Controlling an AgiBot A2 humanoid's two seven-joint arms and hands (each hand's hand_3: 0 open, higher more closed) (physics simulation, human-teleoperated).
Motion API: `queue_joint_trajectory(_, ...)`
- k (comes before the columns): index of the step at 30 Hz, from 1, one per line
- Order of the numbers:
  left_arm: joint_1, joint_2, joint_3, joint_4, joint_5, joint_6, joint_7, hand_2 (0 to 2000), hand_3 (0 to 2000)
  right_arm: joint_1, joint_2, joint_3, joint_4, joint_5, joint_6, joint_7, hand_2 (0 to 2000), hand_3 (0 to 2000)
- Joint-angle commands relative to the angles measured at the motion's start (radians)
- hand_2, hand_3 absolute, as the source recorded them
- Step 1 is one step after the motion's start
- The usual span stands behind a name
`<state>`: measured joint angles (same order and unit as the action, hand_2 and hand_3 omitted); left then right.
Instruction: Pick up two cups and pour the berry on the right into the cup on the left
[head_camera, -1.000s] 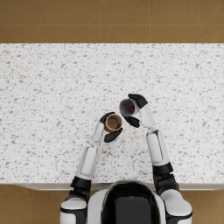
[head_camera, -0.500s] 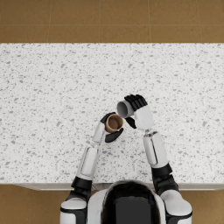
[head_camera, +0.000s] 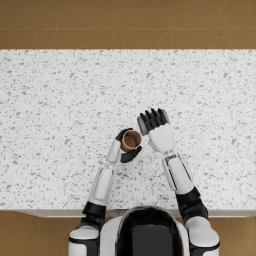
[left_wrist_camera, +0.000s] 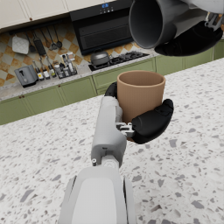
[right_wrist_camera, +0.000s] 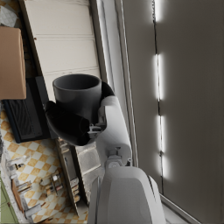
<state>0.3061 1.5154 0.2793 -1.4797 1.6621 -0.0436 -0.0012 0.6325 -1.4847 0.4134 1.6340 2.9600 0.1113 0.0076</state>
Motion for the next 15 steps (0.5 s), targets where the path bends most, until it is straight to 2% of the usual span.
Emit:
queue_joint_trajectory(1,0.013,0.006,-0.006,-0.01,0.0,0.0,0.0,2000,1280,0.003,-0.005,0.012,0.035,0.032,0.0,0.0,2000,1280)
queue_joint_trajectory(15,0.019,0.019,-0.011,0.004,0.0,-0.005,0.001,2000,1280,-0.01,-0.031,0.005,0.038,0.471,-0.003,0.002,2000,1280)
